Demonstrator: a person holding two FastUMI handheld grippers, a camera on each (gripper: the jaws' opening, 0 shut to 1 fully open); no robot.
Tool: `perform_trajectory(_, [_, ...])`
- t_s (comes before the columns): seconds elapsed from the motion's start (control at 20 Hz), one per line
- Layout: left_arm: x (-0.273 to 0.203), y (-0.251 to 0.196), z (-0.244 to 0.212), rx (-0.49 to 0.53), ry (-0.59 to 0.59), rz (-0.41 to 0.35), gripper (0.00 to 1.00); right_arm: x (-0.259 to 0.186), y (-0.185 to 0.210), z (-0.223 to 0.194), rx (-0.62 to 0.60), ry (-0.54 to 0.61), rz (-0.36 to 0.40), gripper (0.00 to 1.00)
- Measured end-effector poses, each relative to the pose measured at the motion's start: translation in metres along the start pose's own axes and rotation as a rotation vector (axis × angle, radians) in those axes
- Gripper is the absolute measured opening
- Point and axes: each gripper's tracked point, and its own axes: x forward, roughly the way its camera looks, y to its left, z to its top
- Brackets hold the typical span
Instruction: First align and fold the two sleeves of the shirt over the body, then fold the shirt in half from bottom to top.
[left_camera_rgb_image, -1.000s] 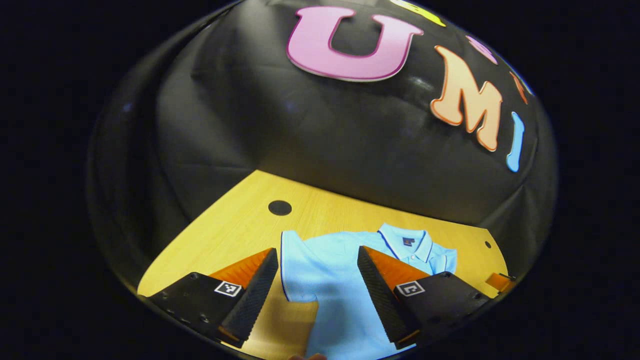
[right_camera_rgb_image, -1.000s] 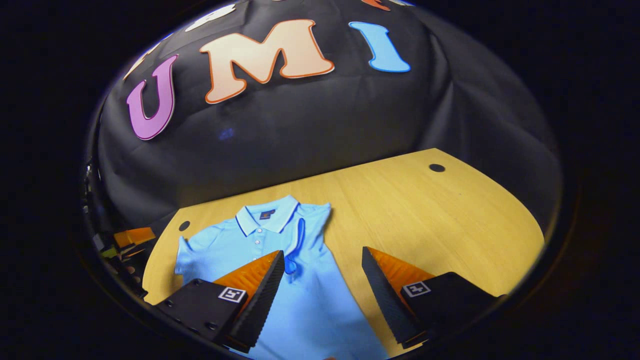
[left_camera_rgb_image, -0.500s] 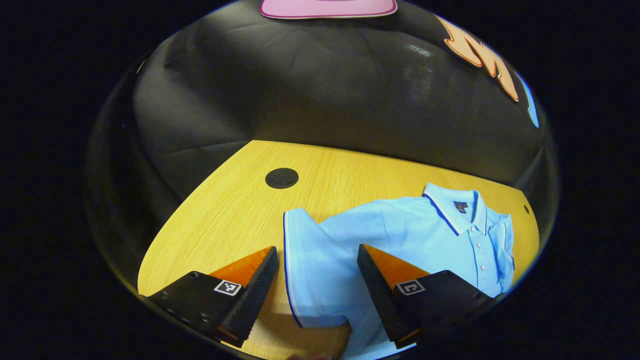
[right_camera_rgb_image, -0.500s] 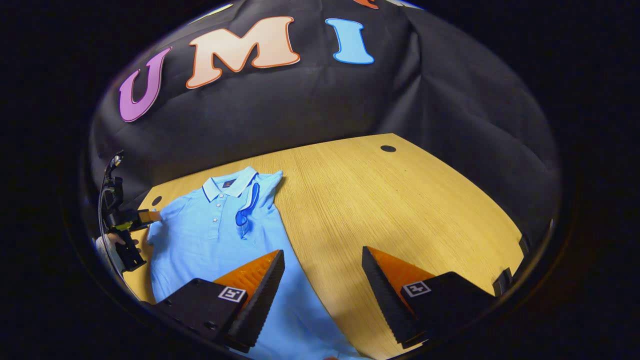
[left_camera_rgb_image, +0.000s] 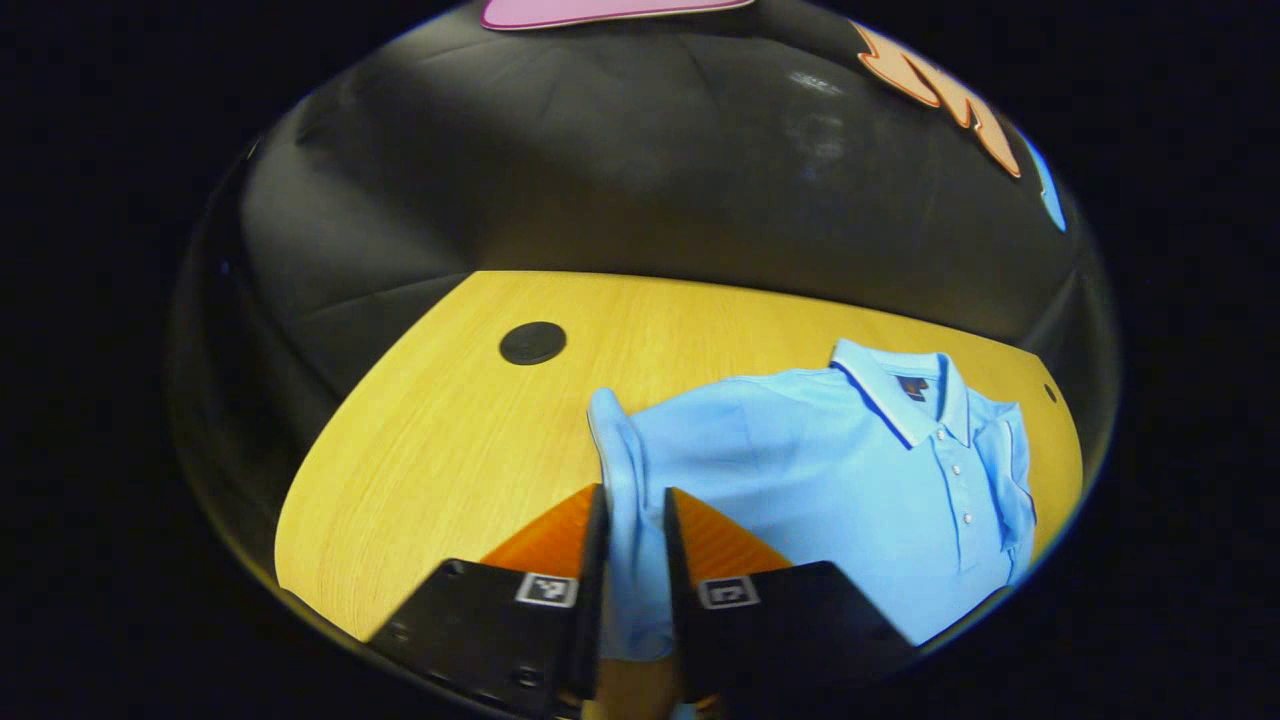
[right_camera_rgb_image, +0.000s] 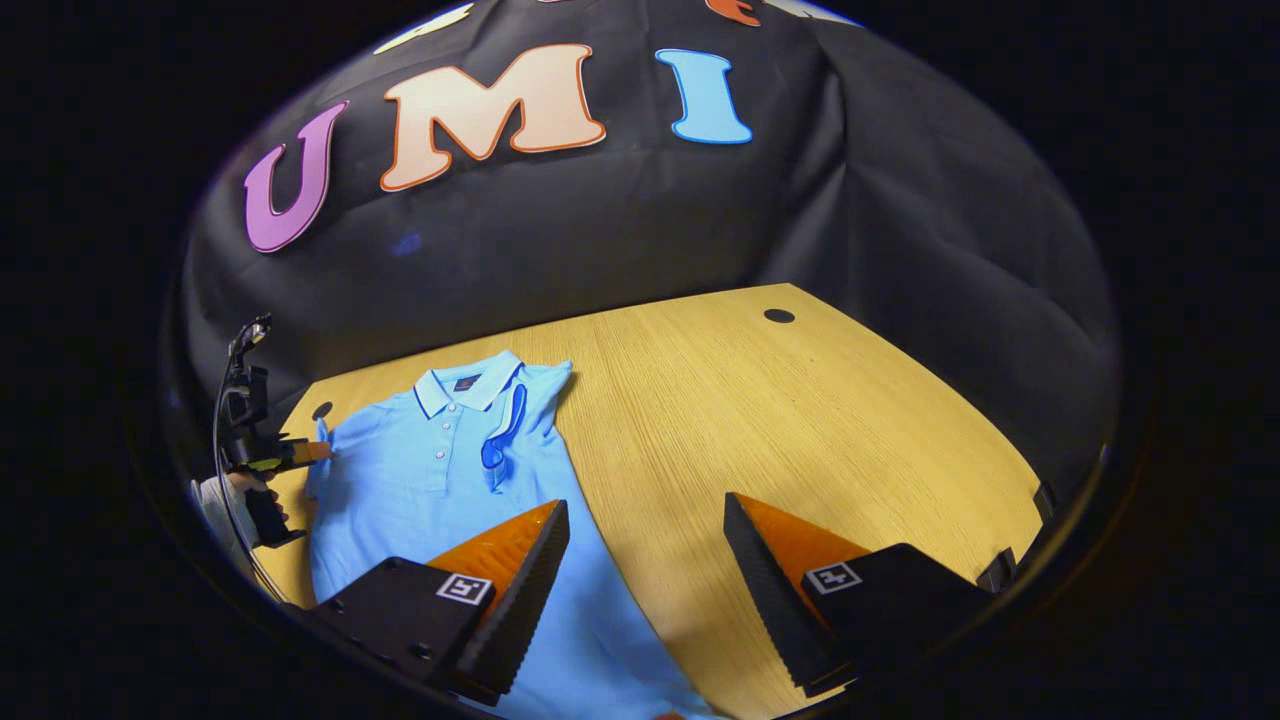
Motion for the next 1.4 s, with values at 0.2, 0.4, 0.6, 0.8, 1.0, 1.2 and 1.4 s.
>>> perform_trajectory(0.2, [0.001,-0.004,0.004,0.037,-0.002,0.027,0.0,-0.008,-0.003,0.002,-0.002,-0.012,-0.004,0.98])
perform_trajectory(0.4, [-0.009,-0.034,0.014,0.043,0.0,0.005,0.0,-0.018,-0.003,0.001,-0.034,-0.024,0.041,0.98])
perform_trajectory(0.6, [-0.026,-0.09,0.025,0.049,-0.019,-0.044,0.0,-0.018,-0.01,-0.002,-0.052,-0.015,0.083,0.98])
perform_trajectory(0.8, [-0.039,-0.152,0.03,0.08,-0.039,-0.098,0.0,-0.016,-0.018,-0.009,-0.012,0.011,0.124,0.98])
perform_trajectory(1.0, [-0.038,-0.196,0.011,0.153,-0.016,-0.126,0.0,-0.015,-0.032,-0.01,-0.008,0.018,0.153,0.98])
perform_trajectory(1.2, [-0.054,-0.225,-0.012,0.137,0.023,-0.229,0.26,-0.014,-0.04,-0.008,-0.016,0.022,0.194,0.98])
perform_trajectory(1.4, [-0.094,-0.2,-0.004,0.129,-0.098,-0.204,0.95,-0.014,-0.034,-0.008,-0.04,0.007,0.259,0.98])
